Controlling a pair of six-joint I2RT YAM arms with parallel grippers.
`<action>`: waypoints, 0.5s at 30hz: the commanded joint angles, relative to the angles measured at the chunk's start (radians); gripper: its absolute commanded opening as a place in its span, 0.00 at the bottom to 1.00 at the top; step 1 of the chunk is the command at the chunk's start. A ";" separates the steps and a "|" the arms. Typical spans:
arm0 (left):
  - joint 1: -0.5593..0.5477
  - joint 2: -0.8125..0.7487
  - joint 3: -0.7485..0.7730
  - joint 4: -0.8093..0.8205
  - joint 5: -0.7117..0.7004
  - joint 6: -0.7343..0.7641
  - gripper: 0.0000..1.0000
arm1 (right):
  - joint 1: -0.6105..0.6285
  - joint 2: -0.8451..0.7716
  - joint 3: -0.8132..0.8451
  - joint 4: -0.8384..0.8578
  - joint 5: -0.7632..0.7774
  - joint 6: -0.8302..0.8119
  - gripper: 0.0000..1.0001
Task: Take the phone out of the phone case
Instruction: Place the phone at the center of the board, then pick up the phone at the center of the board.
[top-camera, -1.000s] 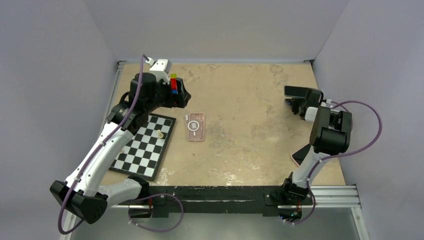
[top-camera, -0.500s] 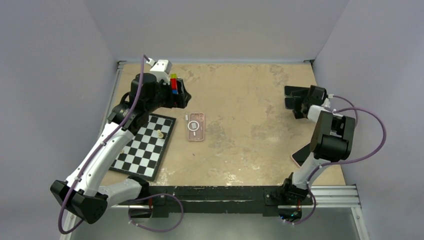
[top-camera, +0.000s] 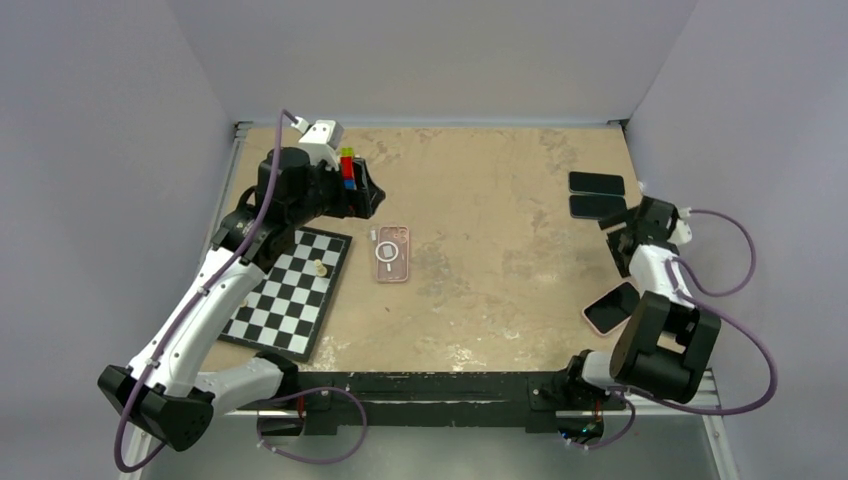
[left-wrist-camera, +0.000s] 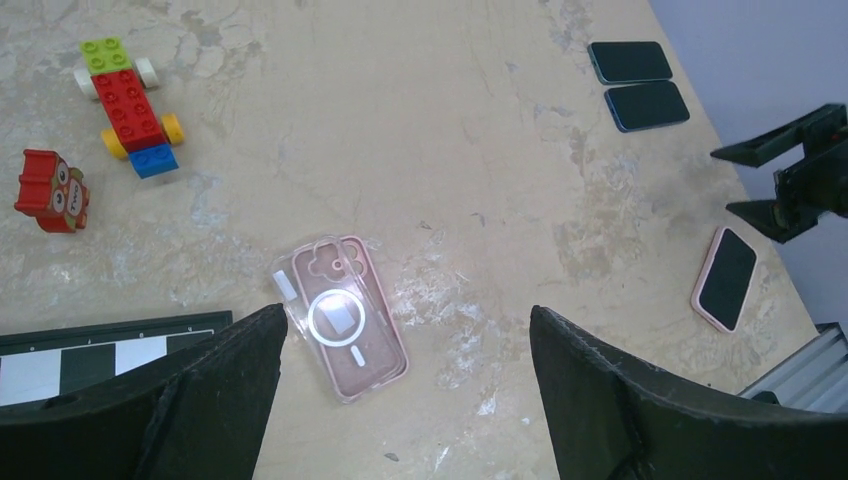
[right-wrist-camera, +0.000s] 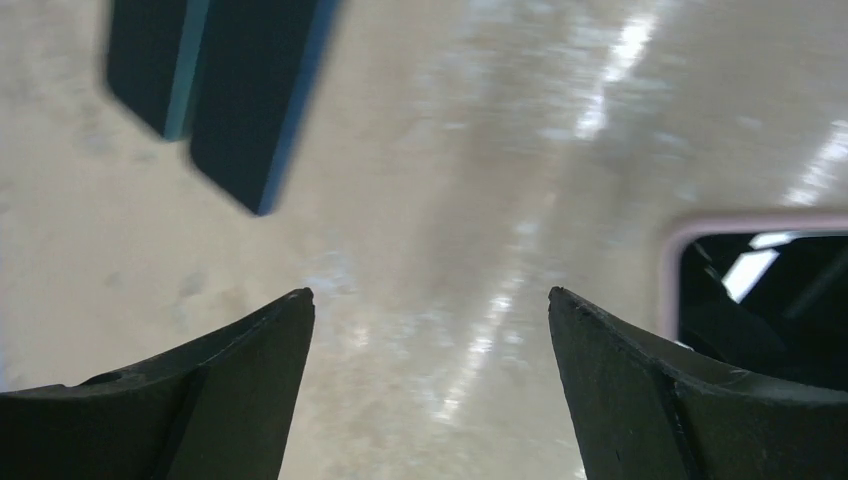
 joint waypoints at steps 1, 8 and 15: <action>-0.004 -0.036 0.000 0.048 0.025 -0.014 0.94 | -0.104 -0.042 -0.063 -0.166 0.180 -0.022 0.90; -0.014 -0.054 -0.009 0.057 0.023 -0.017 0.94 | -0.186 0.017 -0.047 -0.361 0.338 0.069 0.90; -0.026 -0.055 -0.012 0.059 0.025 -0.015 0.94 | -0.271 -0.031 -0.118 -0.334 0.312 0.052 0.90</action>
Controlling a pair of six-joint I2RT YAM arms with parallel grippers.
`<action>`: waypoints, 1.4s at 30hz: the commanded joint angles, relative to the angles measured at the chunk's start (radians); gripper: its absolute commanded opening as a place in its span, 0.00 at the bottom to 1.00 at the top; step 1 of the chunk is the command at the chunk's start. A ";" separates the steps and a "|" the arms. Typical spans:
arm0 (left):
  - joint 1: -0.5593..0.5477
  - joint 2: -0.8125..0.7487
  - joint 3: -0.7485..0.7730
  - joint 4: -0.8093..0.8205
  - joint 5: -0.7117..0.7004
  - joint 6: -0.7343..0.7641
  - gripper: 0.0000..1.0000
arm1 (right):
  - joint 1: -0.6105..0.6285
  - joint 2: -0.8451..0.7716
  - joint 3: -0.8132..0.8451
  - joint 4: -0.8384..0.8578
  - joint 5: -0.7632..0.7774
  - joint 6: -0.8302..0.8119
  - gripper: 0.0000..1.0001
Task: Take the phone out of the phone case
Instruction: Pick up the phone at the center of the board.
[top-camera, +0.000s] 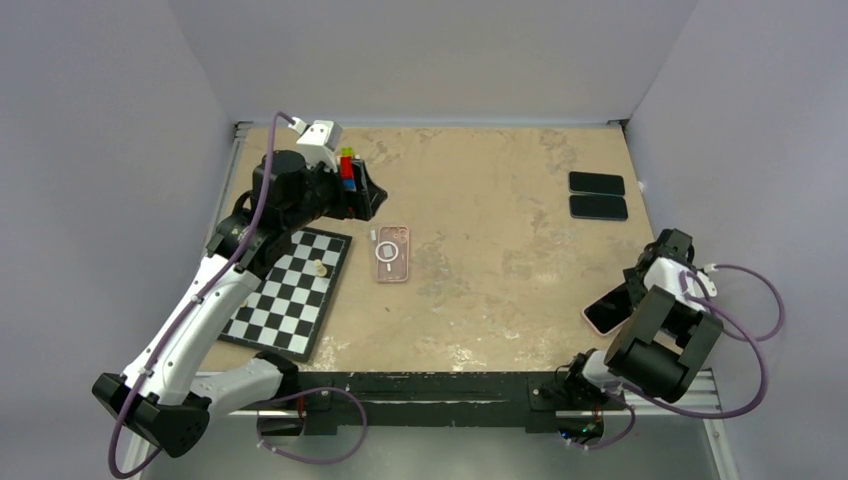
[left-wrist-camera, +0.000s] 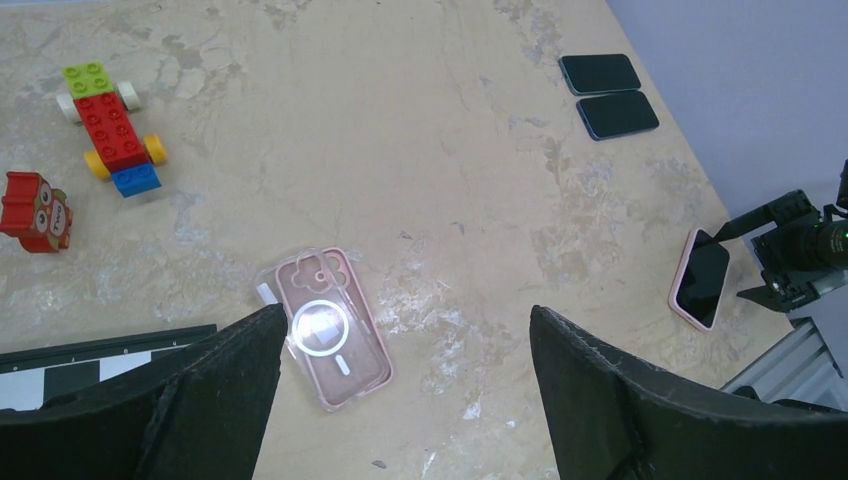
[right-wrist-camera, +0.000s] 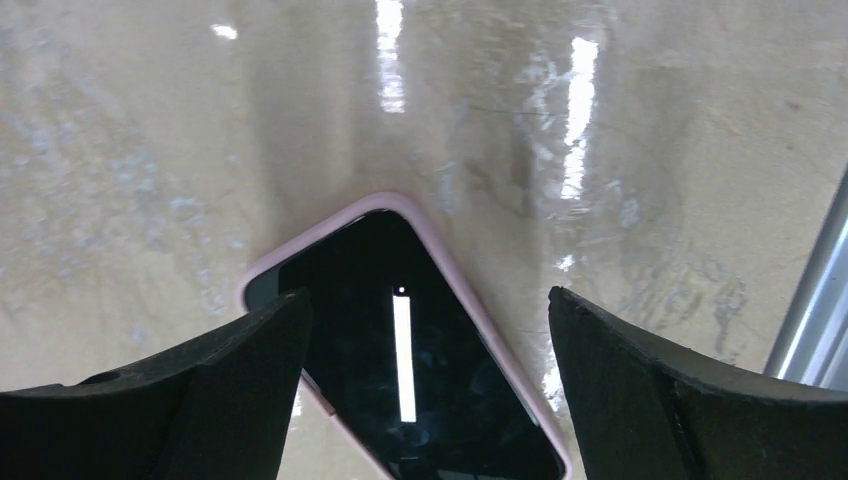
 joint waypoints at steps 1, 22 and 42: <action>-0.008 -0.013 -0.008 0.043 0.020 -0.010 0.94 | -0.045 -0.036 -0.028 -0.018 0.029 0.010 0.90; -0.008 0.018 -0.004 0.040 0.037 -0.009 0.94 | 0.121 0.142 0.064 0.042 -0.271 -0.188 0.89; -0.008 0.022 0.008 0.027 0.055 -0.007 0.95 | 0.221 0.159 0.136 -0.004 -0.285 -0.283 0.90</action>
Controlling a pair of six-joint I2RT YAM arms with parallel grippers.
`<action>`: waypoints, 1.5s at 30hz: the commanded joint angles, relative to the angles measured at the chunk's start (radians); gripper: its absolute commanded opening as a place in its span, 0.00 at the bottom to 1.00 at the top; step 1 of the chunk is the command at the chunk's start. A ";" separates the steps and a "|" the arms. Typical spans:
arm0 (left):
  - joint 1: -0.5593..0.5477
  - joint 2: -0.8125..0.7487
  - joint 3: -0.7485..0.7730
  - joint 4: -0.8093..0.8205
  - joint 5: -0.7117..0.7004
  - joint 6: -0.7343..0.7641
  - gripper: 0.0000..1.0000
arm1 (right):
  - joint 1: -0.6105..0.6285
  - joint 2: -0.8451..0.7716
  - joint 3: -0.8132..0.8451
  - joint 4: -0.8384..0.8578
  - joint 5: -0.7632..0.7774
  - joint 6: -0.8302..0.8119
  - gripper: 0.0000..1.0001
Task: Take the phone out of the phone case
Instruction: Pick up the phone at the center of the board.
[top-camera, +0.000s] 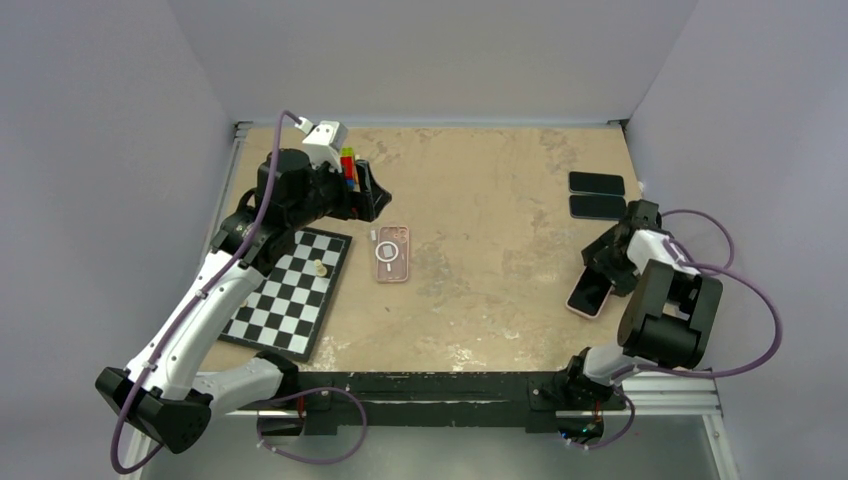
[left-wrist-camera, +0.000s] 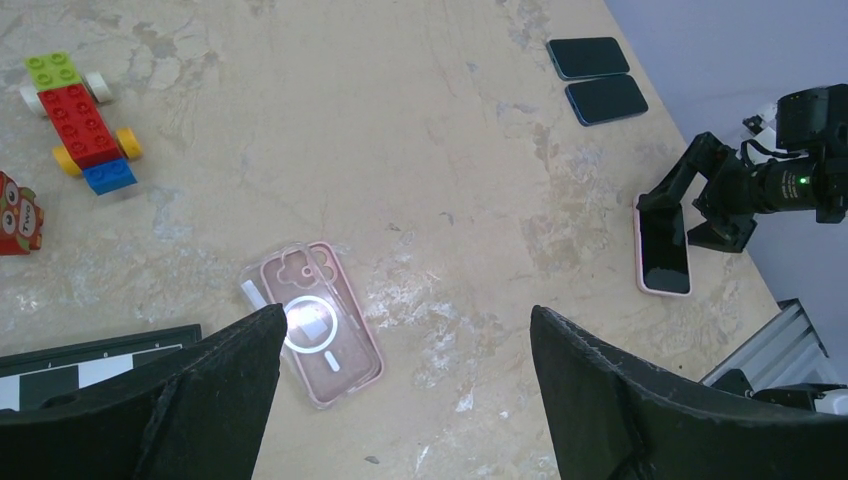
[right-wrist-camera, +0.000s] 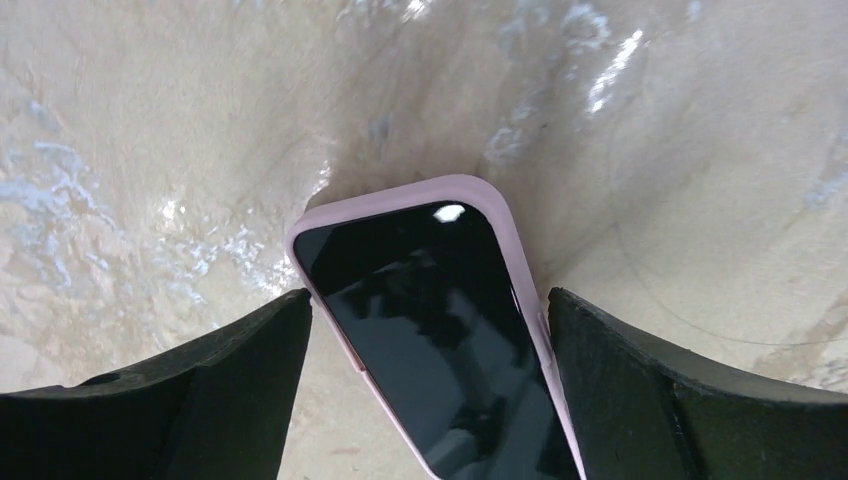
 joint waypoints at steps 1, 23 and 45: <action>-0.005 0.002 0.008 0.023 0.017 -0.006 0.95 | 0.011 0.028 0.011 -0.006 -0.060 -0.005 0.90; -0.005 0.009 0.005 0.024 0.017 0.000 0.95 | 0.065 0.161 0.067 0.025 -0.161 -0.141 0.83; -0.005 -0.009 0.002 0.028 0.015 0.001 0.95 | 0.091 0.219 0.062 0.084 -0.455 -0.126 0.73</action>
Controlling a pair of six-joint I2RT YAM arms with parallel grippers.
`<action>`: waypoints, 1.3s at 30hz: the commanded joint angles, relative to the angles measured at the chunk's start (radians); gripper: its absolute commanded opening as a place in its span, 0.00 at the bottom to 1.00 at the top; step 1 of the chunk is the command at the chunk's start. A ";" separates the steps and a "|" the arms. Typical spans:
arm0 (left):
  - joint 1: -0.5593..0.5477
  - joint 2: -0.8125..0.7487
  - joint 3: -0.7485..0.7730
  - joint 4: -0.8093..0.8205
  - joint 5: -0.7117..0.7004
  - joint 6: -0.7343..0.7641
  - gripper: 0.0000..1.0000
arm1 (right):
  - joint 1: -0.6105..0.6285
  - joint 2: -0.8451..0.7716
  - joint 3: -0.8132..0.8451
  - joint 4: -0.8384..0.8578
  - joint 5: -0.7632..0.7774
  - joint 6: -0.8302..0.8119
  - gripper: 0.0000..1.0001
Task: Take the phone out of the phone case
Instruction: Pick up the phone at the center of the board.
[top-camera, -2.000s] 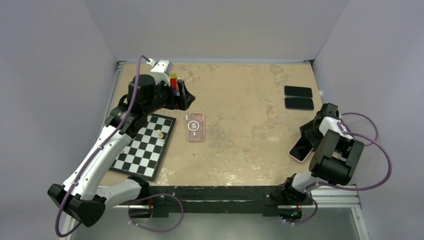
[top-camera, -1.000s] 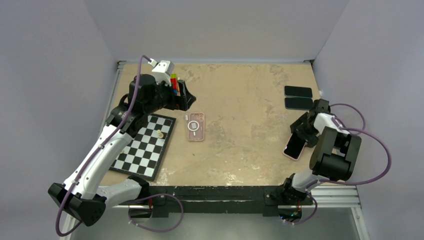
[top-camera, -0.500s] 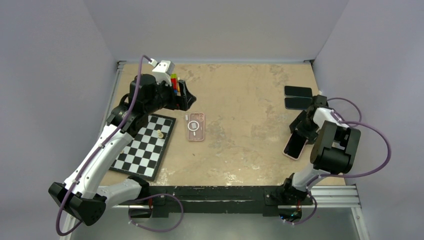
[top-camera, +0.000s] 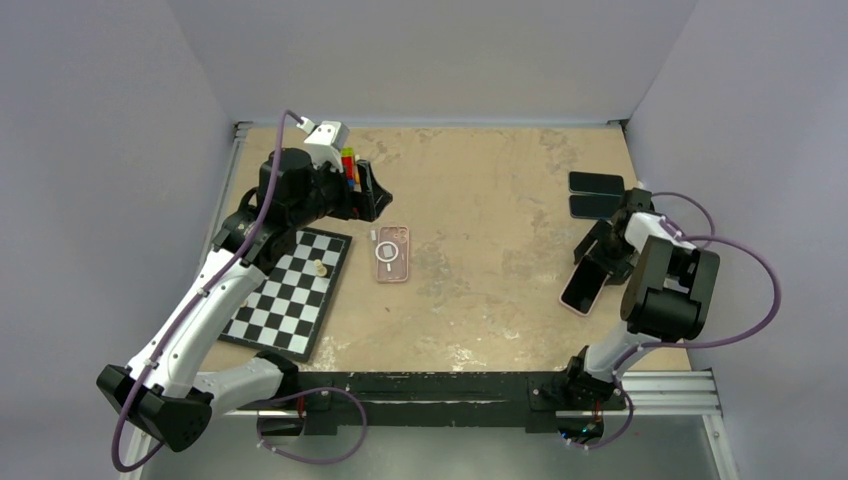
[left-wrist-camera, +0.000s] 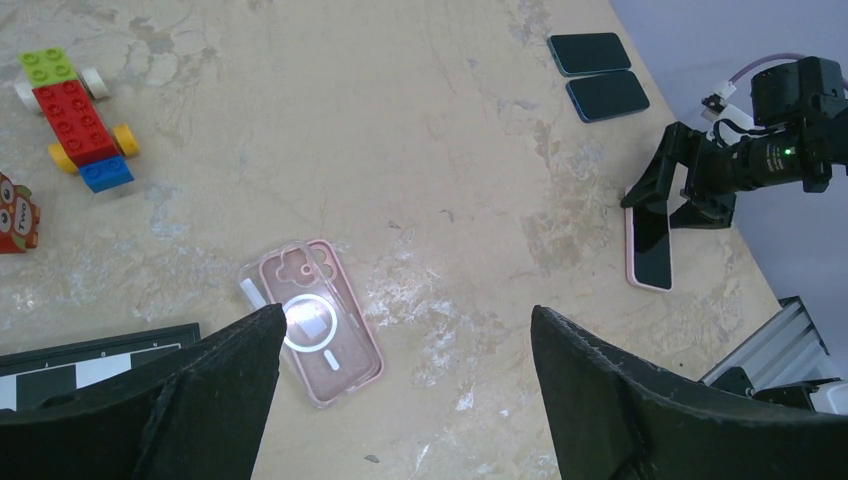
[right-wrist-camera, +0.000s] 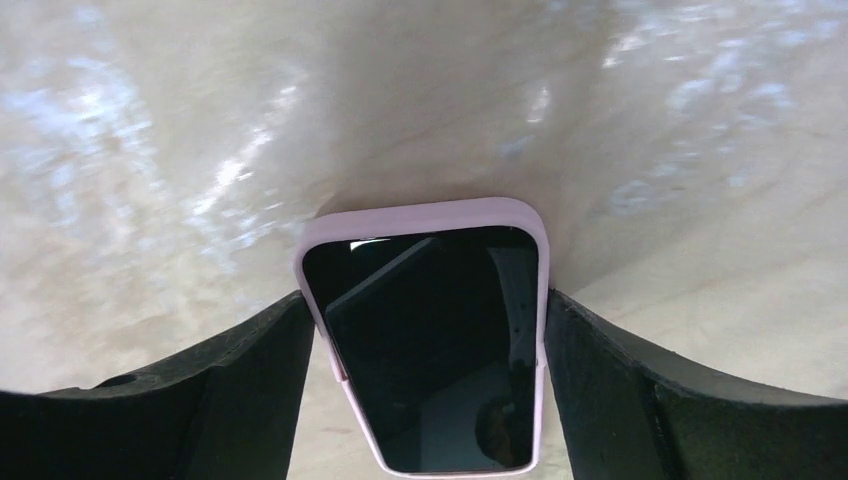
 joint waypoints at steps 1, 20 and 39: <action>-0.005 -0.020 0.002 0.029 0.009 0.001 0.95 | 0.048 0.027 -0.079 0.162 -0.317 0.089 0.74; -0.005 -0.030 -0.004 0.036 0.010 0.002 0.95 | 0.082 0.060 0.012 0.070 -0.069 -0.029 0.75; -0.005 -0.026 -0.005 0.037 0.003 0.006 0.96 | 0.158 0.177 0.057 0.057 -0.002 -0.030 0.65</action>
